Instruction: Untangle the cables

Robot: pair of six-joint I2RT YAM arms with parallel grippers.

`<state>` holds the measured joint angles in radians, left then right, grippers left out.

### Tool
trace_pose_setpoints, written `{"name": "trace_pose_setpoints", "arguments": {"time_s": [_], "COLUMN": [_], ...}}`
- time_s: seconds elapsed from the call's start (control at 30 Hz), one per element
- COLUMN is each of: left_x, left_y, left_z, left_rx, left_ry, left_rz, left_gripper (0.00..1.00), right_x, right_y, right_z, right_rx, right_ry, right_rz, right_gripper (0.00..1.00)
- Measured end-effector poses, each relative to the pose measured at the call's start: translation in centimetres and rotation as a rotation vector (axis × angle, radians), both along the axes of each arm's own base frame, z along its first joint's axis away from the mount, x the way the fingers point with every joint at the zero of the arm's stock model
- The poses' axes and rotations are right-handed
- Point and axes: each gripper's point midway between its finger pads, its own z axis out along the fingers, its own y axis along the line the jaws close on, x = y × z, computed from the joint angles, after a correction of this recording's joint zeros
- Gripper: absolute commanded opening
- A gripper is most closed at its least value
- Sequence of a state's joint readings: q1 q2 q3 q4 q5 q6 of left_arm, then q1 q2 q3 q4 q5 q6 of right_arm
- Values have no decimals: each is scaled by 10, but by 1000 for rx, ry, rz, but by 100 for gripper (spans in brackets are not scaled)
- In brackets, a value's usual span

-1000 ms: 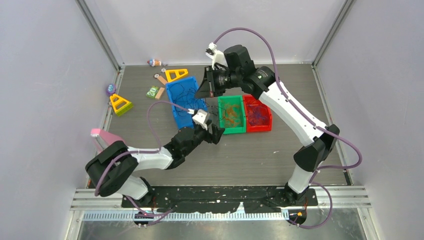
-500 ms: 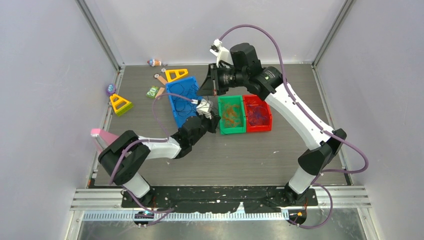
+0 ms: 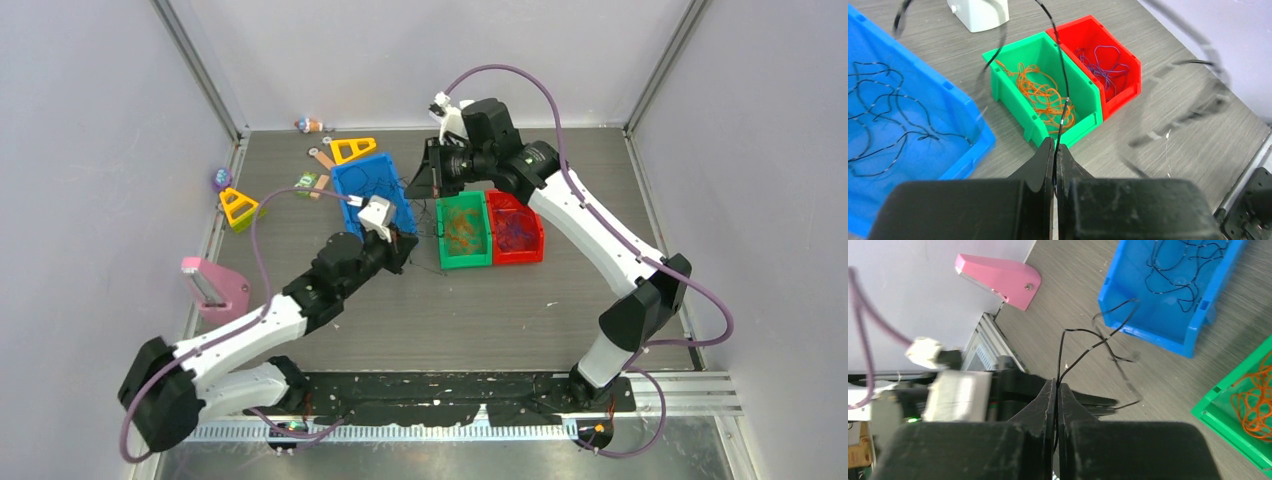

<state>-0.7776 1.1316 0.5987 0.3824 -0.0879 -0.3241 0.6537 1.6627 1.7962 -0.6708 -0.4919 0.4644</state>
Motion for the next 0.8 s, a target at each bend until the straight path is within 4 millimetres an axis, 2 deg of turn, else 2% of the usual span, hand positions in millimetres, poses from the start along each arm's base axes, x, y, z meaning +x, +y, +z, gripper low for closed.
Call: {"name": "trace_pose_setpoints", "arguments": {"time_s": [0.1, 0.17, 0.3, 0.4, 0.53, 0.8], "left_x": [-11, -10, 9, 31, 57, 112], "left_y": [19, 35, 71, 92, 102, 109], "left_z": [14, 15, 7, -7, -25, -57], "left_rx": [32, 63, 122, 158, 179, 287], "left_ry": [22, 50, 127, 202, 277, 341], "left_rz": [10, 40, 147, 224, 291, 448], "left_gripper": [0, 0, 0, 0, 0, 1], "right_x": [7, 12, 27, 39, 57, 100], "right_y": [-2, -2, 10, 23, 43, 84], "right_z": [-7, -11, -30, -58, -93, -134], "right_rx": [-19, -27, -45, -80, -122, -111], "right_ry": [-12, -23, -29, -10, 0, -47], "right_rz": [-26, -36, -40, -38, -40, -55], "right_gripper": [6, 5, 5, 6, 5, 6]}}
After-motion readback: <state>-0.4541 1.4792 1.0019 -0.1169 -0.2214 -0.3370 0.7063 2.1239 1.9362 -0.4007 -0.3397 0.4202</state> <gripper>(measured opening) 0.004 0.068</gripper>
